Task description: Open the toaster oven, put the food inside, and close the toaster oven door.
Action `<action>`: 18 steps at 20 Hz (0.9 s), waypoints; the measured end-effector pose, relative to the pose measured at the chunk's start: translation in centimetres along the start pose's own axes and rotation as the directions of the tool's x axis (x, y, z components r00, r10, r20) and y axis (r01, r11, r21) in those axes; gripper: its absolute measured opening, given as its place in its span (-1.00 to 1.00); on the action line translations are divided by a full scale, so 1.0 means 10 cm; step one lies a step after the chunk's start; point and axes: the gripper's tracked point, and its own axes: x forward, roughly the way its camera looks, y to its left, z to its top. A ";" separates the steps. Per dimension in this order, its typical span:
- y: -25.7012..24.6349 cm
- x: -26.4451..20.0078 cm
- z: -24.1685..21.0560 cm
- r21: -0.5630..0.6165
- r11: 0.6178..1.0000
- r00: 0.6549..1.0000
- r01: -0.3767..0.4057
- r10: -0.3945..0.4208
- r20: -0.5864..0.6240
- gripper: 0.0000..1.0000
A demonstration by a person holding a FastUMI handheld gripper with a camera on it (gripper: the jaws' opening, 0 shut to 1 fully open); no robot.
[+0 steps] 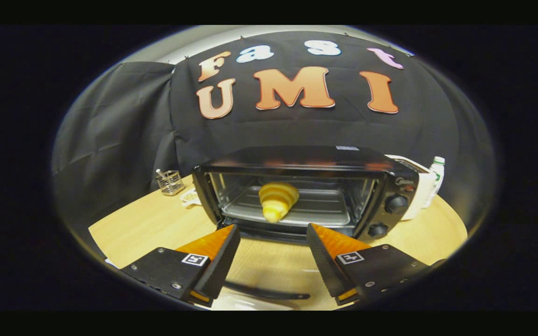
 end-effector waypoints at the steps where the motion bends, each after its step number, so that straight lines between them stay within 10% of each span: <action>1: 0.00 -0.08 -0.09 0.013 1.000 1.000 -0.004 0.004 -0.010 0.70; 18: -0.04 -0.66 -1.33 0.103 0.994 0.964 -0.034 0.060 -0.259 0.70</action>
